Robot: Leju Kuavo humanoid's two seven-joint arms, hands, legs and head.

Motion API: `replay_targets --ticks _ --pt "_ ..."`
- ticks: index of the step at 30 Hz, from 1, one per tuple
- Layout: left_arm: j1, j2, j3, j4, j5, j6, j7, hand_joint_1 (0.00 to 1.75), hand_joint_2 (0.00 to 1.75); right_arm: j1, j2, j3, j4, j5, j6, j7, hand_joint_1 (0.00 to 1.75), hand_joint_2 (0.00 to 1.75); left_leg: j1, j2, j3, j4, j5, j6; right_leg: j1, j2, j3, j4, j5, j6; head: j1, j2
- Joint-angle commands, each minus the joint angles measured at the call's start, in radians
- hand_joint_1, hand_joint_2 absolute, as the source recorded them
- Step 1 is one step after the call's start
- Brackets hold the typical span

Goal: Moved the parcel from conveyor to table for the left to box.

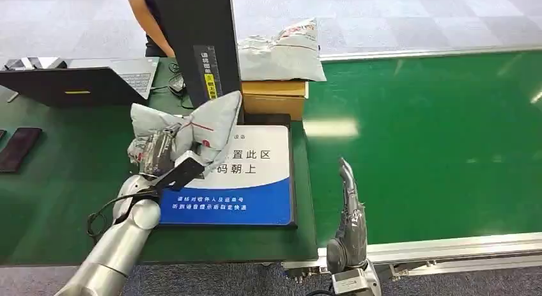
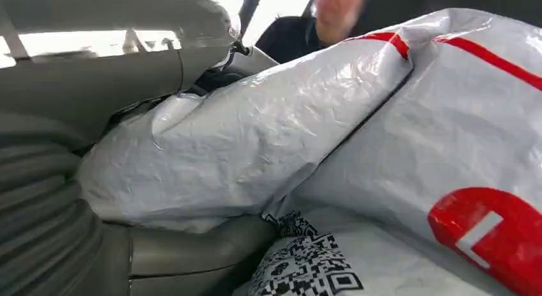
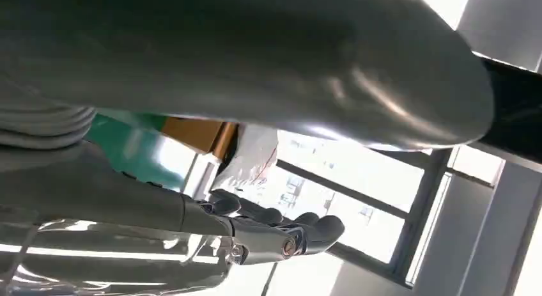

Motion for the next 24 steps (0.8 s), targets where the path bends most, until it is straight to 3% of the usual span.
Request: replay_targets --ticks 1,12,16,19,24 --pt "0.040 0.013 0.182 -0.123 0.120 0.069 -0.043 1.75 1.75 -0.003 -0.021 0.029 0.046 -0.005 -0.019 0.002 0.00 0.00 0.001 0.004 0.003 -0.001 -0.001 0.000 0.002 0.002 0.001 -0.001 0.000 -0.004 0.000 0.000" --pt "-0.055 0.043 0.459 0.028 0.212 0.258 -0.074 1.75 1.75 -0.016 -0.015 0.070 0.064 -0.017 -0.036 0.000 0.00 0.00 0.002 0.003 0.001 -0.001 -0.001 0.000 0.003 0.001 0.000 0.000 0.000 -0.004 0.000 0.000" --pt "-0.114 0.096 0.530 0.207 0.204 0.340 -0.038 1.75 1.75 -0.023 0.014 0.067 0.067 -0.008 -0.012 0.008 0.00 0.00 0.002 0.004 0.002 -0.002 0.000 -0.001 0.002 0.002 0.000 0.000 0.000 -0.004 0.000 0.000" --pt "-0.172 0.136 0.601 0.370 0.267 0.370 -0.081 1.75 1.75 -0.035 0.020 0.068 0.087 -0.004 -0.007 0.006 0.00 0.00 0.001 0.003 0.002 -0.002 0.000 -0.001 0.002 0.002 0.000 0.000 0.000 -0.004 0.000 0.000" --pt "-0.268 0.177 0.681 0.530 0.186 0.414 -0.013 1.75 1.75 -0.051 0.005 0.074 0.109 -0.018 -0.011 -0.002 0.00 0.00 0.002 0.002 0.000 -0.001 0.001 -0.002 0.003 0.001 -0.001 0.000 0.000 -0.003 0.000 0.000"
